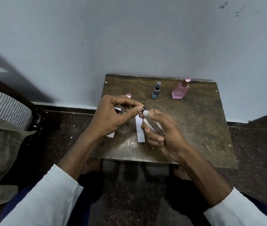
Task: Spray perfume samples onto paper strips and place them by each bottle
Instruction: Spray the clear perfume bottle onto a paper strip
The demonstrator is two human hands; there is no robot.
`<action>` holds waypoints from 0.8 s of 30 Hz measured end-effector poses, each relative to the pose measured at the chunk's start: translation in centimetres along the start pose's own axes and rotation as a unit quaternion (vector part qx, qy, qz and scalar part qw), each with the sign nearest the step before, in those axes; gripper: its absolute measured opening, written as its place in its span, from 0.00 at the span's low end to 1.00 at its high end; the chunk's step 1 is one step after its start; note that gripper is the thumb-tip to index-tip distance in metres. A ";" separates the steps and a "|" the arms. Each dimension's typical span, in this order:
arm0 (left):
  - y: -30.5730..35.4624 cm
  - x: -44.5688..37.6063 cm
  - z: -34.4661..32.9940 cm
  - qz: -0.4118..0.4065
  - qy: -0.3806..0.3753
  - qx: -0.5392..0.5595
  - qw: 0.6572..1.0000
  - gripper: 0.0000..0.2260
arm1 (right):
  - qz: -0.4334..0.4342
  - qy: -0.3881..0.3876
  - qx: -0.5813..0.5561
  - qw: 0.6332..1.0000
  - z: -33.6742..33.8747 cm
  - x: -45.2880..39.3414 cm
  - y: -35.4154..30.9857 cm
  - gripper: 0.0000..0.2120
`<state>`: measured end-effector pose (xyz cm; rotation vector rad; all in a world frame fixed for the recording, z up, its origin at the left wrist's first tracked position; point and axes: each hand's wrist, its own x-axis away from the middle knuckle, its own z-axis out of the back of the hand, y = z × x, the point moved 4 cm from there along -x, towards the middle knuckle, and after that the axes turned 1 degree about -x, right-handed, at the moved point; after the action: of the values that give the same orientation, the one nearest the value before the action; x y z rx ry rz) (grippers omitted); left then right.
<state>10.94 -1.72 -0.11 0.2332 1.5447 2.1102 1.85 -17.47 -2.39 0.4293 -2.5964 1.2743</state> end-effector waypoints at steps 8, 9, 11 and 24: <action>0.0 -0.3 -0.9 0.018 -0.019 0.016 1.000 0.06 | -0.099 -0.070 -0.183 0.976 0.8 0.2 0.6 0.12; 0.0 -0.4 -1.1 0.025 -0.022 0.024 0.999 0.06 | -0.099 -0.075 -0.191 0.974 0.8 0.3 0.5 0.13; 0.4 -0.4 -1.5 0.038 -0.037 0.062 0.997 0.06 | -0.097 -0.083 -0.199 0.972 0.8 0.4 0.3 0.15; 1.1 -0.1 -2.5 0.005 -0.086 0.133 0.987 0.06 | -0.137 -0.158 -0.232 0.950 0.7 1.2 0.0 0.14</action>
<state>9.64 -4.08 0.11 0.5036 1.7176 1.8328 0.69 -18.23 -2.41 0.9166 -2.8393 0.5128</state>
